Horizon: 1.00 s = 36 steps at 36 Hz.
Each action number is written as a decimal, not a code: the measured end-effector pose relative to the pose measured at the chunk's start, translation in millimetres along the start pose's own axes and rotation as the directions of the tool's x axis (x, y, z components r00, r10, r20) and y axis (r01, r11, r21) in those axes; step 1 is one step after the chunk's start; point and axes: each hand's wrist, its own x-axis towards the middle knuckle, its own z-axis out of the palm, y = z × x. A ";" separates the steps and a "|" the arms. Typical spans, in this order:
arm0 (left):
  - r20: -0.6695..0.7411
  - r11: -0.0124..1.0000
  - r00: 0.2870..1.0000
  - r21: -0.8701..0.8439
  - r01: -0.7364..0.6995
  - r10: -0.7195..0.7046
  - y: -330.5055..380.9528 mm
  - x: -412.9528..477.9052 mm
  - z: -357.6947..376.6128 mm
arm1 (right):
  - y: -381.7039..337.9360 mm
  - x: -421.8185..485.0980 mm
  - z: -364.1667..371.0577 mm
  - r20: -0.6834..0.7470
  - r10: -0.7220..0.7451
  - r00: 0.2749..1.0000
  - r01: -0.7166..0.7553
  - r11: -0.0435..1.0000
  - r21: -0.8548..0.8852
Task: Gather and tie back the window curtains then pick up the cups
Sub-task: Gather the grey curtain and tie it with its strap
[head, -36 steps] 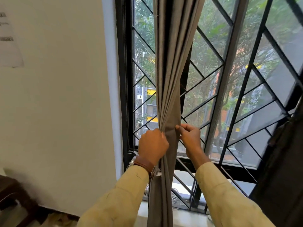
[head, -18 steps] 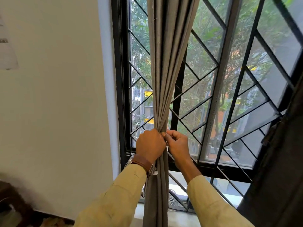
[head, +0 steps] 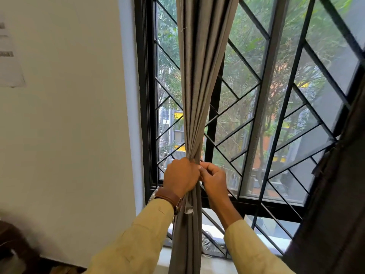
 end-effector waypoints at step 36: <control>-0.034 0.984 0.991 -0.120 -0.134 0.131 -23.1 4.2 7.1 | 7.4 37.1 -13.1 0.059 0.113 0.992 -0.112 0.993 -0.022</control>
